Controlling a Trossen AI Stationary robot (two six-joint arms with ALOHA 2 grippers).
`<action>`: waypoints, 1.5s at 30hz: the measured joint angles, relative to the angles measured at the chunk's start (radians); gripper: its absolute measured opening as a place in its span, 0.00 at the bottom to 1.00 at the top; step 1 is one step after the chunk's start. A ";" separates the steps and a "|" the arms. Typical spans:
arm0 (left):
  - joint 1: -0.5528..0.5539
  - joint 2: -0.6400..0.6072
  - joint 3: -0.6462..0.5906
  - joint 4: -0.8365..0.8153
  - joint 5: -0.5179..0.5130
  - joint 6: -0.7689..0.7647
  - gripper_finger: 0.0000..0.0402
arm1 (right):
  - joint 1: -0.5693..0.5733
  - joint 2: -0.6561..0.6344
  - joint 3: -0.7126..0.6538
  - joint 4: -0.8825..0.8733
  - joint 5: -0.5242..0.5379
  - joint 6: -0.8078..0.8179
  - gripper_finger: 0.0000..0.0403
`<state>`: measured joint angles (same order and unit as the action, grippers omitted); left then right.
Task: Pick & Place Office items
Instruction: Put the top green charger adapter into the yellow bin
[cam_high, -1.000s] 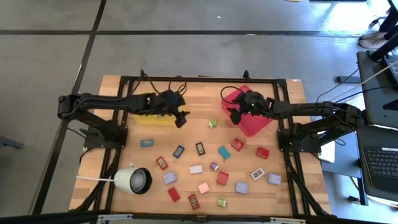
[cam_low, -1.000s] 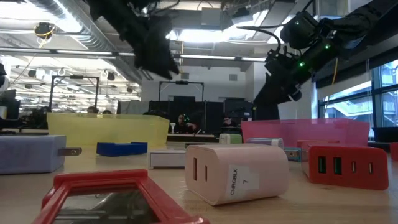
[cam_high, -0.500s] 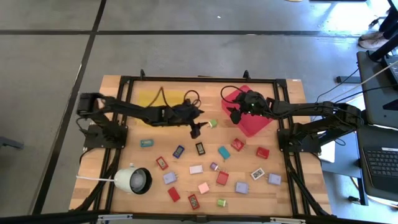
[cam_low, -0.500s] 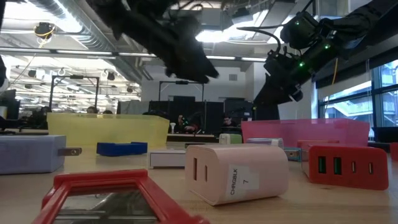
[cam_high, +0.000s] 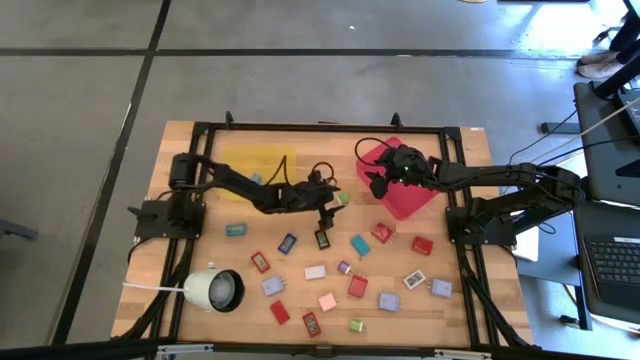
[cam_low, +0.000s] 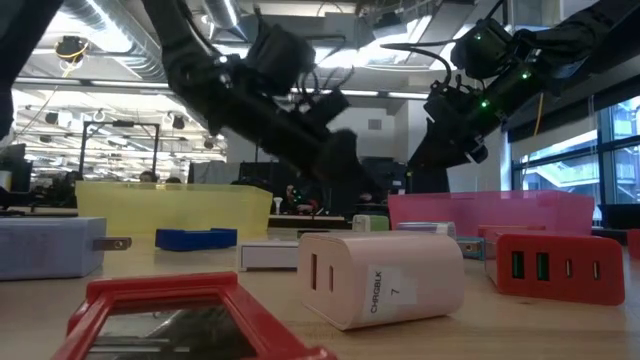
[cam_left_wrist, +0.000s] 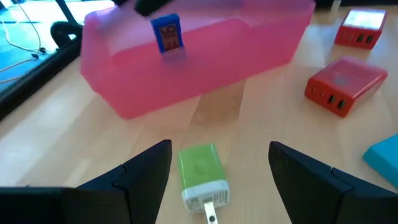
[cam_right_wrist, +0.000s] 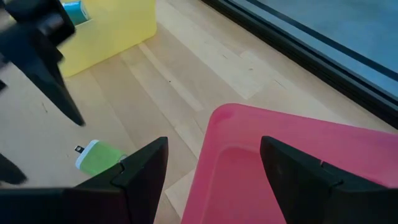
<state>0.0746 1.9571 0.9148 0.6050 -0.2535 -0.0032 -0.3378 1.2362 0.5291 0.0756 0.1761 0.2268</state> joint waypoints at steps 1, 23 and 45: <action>0.000 0.021 0.000 0.033 -0.007 0.006 0.66 | 0.000 0.000 0.000 0.000 0.000 0.000 0.64; 0.008 0.170 0.056 0.099 -0.069 -0.025 0.64 | 0.000 0.000 0.000 0.004 0.001 -0.003 0.64; 0.008 0.149 0.055 0.081 -0.067 -0.118 0.38 | 0.001 0.000 0.000 -0.004 0.077 -0.045 0.64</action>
<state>0.0830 2.1062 0.9699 0.6861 -0.3202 -0.1215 -0.3367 1.2362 0.5293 0.0715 0.2531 0.1814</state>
